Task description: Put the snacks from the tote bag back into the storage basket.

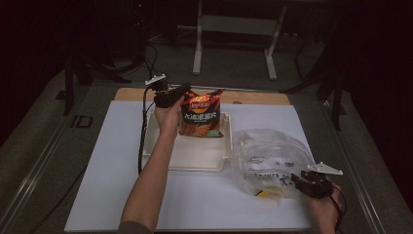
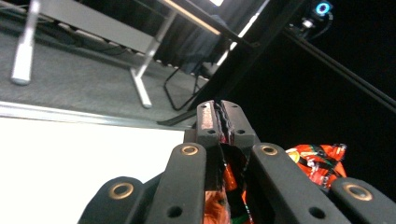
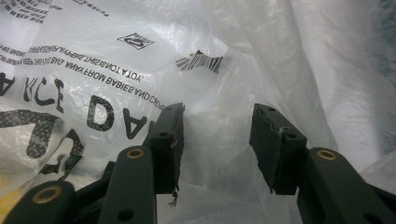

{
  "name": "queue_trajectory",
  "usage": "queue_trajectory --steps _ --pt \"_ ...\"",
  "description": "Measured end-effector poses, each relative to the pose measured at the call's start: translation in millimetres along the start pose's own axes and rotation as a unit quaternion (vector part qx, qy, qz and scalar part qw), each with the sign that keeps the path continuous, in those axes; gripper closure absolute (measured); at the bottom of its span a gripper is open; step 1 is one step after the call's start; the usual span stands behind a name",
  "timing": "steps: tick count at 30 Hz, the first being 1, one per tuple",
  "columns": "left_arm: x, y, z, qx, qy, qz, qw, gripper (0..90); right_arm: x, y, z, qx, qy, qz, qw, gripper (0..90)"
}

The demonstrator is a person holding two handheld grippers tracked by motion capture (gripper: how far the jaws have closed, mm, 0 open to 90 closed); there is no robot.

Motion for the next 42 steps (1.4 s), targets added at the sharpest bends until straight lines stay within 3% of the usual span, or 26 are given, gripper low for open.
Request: queue_trajectory --steps 8,15,23,27,42 --pt "-0.8 2.3 0.9 0.010 -0.002 -0.002 0.9999 83.3 0.0 0.0 -0.2 0.001 -0.001 0.000 1.0000 54.4" --pt "-0.9 2.0 0.5 -0.010 -0.021 -0.001 0.9997 54.5 0.1 0.2 -0.4 0.002 -0.001 0.001 1.0000 54.4" --pt "3.7 -0.8 -4.8 -0.030 -0.021 -0.011 0.9993 36.3 0.2 0.3 -0.3 0.002 -0.001 0.000 1.0000 54.4" --pt "6.6 -3.1 -6.9 -0.039 -0.023 -0.016 0.9988 33.2 0.0 0.2 -0.2 0.001 -0.001 0.000 1.0000 54.4" --pt "14.9 -20.3 -15.6 -0.059 0.005 -0.007 0.9982 32.0 -0.1 0.2 -0.1 0.000 0.000 -0.001 1.0000 54.4"
Point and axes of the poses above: each handheld gripper's, and its own axes: y roughly forward along the jaws, x roughly out of its top, z roughly to its left, the point moved 9 cm from there along y, roughly forward along the jaws, and after that the axes turned 10 degrees about -z, right-handed, at the moved point
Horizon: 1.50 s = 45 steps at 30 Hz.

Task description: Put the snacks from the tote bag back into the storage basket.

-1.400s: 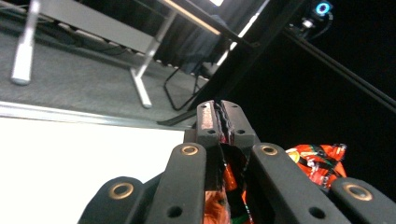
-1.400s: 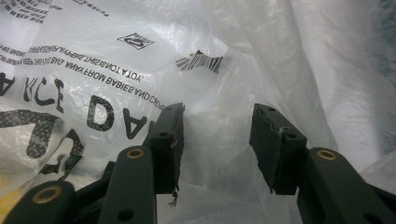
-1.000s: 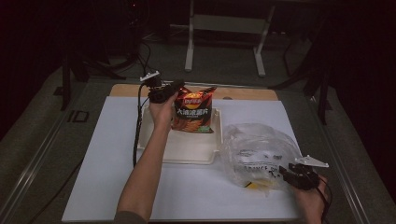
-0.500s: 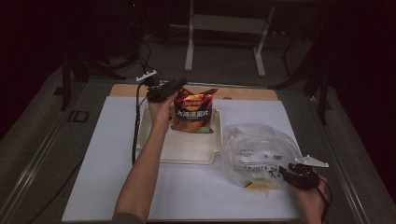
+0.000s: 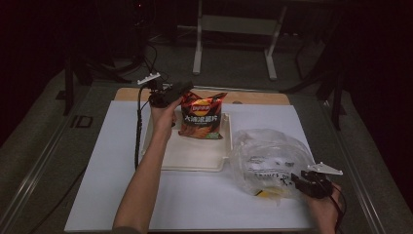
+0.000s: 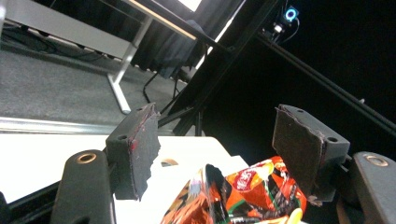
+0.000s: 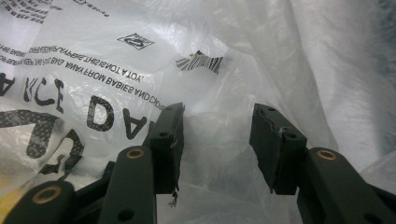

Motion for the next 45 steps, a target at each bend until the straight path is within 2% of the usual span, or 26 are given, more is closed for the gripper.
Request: queue_trajectory --steps 3,10,11,19,20,26,33,41,44,45 --pt "0.8 -4.9 -3.6 -0.001 0.023 0.009 0.9997 32.0 0.3 0.1 -0.1 0.000 0.000 0.001 1.0000 54.4" --pt "6.9 -14.9 -9.6 -0.011 0.035 0.007 0.9993 32.3 1.1 -1.9 1.3 0.004 -0.007 0.007 0.9999 53.2" --pt "7.8 -17.4 -10.6 -0.011 0.042 0.009 0.9990 32.3 1.1 -2.8 1.9 0.004 -0.010 0.009 0.9999 53.1" --pt "10.8 -28.7 -18.4 -0.023 0.066 0.014 0.9974 33.4 11.5 -13.5 3.4 0.003 -0.018 -0.010 0.9998 52.2" --pt "12.0 -33.0 -19.6 -0.022 0.075 0.012 0.9969 34.4 13.9 -15.9 4.9 0.005 -0.020 -0.013 0.9997 52.0" --pt "12.0 -44.4 -17.6 -0.014 0.091 0.015 0.9957 35.1 17.3 -21.2 7.7 0.008 -0.026 -0.020 0.9994 51.9" --pt "8.7 -54.0 -8.0 0.001 0.097 0.026 0.9949 35.1 17.6 -23.5 9.7 0.010 -0.033 -0.021 0.9992 51.7" --pt "7.5 -61.1 -7.0 0.011 0.122 0.043 0.9915 35.1 18.8 -24.7 11.7 0.013 -0.039 -0.022 0.9989 51.5" --pt "3.2 -62.5 -8.0 0.016 0.142 0.062 0.9878 35.1 18.9 -25.5 12.3 0.014 -0.041 -0.021 0.9989 51.5" --pt "3.2 -62.5 -8.0 0.016 0.142 0.062 0.9878 35.1 18.9 -25.5 12.3 0.014 -0.041 -0.021 0.9989 51.5"
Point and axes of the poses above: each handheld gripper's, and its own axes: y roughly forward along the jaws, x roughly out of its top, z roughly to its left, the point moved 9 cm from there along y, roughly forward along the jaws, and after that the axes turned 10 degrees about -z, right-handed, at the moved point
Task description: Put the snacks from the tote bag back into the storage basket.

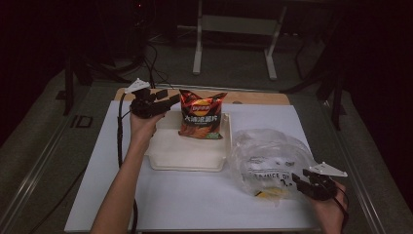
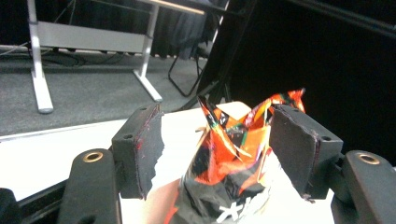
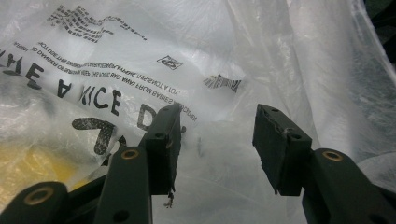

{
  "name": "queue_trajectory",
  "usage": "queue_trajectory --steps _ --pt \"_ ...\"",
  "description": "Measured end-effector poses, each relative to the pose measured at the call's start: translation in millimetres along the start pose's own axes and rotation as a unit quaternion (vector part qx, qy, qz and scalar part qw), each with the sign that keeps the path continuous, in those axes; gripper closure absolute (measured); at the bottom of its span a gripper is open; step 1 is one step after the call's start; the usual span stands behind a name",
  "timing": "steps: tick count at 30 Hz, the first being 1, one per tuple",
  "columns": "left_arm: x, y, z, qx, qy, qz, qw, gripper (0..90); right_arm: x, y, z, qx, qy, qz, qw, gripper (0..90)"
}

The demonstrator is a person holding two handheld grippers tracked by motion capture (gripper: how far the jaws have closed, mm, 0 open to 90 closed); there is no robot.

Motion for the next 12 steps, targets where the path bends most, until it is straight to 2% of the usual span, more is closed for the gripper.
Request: queue_trajectory --steps 5,7,12 --pt "-3.6 -0.8 -3.3 0.003 0.020 0.016 0.9997 35.1 0.1 -0.8 0.3 0.001 -0.002 -0.001 1.0000 51.4" --pt "-7.5 -1.3 -5.7 0.004 0.035 0.032 0.9989 35.1 0.0 -0.8 0.5 0.001 -0.003 -0.001 1.0000 51.4" --pt "-11.5 -2.5 -7.9 0.005 0.049 0.043 0.9978 35.1 -0.3 -0.5 0.9 0.001 -0.003 0.000 1.0000 51.4"
Point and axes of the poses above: each handheld gripper's, and its own axes: y roughly forward along the jaws, x roughly out of its top, z roughly to its left, the point moved 9 cm from there along y, roughly forward along the jaws, and after that the axes turned 10 degrees about -z, right-handed, at the moved point
